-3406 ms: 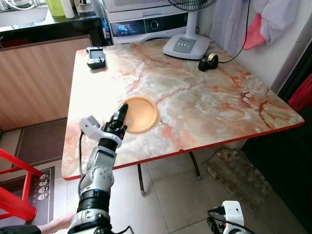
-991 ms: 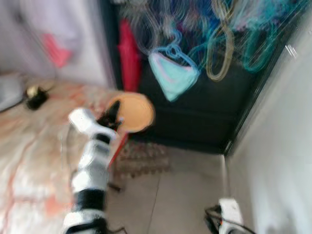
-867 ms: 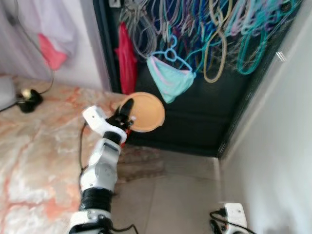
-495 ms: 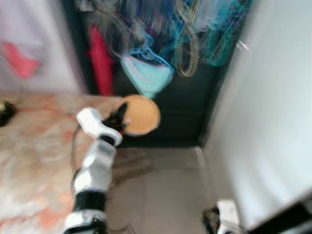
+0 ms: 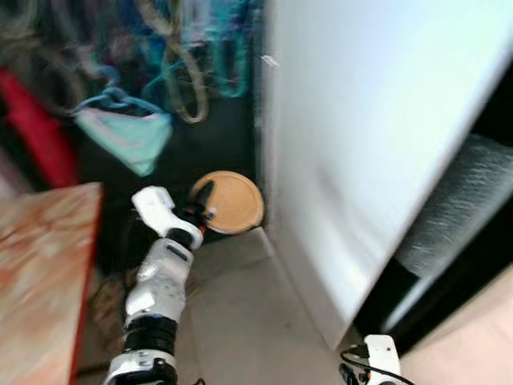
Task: Restocking fridge
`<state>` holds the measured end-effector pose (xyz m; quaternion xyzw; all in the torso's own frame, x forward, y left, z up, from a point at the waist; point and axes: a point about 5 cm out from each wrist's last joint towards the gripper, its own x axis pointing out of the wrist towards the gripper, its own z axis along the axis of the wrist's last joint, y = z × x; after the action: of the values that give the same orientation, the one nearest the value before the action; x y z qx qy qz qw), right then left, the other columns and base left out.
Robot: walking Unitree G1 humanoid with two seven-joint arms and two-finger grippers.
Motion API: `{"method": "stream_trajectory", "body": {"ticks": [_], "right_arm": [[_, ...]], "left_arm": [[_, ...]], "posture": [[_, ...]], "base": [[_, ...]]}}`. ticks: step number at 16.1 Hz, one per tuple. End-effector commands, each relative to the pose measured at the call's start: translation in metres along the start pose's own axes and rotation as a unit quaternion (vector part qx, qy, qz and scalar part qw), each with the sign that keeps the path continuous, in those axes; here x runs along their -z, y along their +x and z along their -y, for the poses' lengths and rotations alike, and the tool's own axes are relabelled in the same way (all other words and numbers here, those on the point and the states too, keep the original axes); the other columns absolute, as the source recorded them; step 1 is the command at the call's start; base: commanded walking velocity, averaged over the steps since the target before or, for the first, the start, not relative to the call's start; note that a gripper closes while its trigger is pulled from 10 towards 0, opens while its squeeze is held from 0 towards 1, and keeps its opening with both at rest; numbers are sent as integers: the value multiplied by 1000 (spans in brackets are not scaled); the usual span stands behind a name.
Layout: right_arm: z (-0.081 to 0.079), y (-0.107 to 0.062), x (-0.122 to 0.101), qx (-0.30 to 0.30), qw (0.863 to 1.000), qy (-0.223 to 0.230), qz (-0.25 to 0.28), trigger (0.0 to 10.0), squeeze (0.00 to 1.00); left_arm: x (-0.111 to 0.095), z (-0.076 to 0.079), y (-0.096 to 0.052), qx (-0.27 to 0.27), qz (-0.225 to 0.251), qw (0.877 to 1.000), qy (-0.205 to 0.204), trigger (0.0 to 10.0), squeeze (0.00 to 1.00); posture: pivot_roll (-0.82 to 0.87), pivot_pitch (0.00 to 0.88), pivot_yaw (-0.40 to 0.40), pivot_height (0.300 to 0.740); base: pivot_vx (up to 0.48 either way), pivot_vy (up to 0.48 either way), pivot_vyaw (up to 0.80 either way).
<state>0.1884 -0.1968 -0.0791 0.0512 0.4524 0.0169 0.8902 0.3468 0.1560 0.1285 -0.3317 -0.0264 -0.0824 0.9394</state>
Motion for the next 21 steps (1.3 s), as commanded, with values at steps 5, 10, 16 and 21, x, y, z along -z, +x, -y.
{"method": "stream_trajectory", "body": {"ticks": [5,10,16,21], "right_arm": [[-3,1,-1,-3,1000,-2,1,10000,0],[-3,1,-2,-1,1000,-1,6,10000,0],[-3,1,-2,14,1000,17,15,10000,0],[-2,1,0,26,999,27,16,10000,0]], "left_arm": [[1,-47,-12,-125,-11,992,21,10000,0],[41,-90,-43,-228,-116,966,45,10000,0],[82,-123,-98,-332,-213,919,20,10000,0],[98,-134,-127,-366,-241,899,-4,10000,0]], "posture": [[-19,10,33,740],[-23,6,35,740],[-36,0,37,740],[-46,0,43,740]], "base": [[0,0,-800],[0,0,-160],[0,0,0],[0,0,0]]}}
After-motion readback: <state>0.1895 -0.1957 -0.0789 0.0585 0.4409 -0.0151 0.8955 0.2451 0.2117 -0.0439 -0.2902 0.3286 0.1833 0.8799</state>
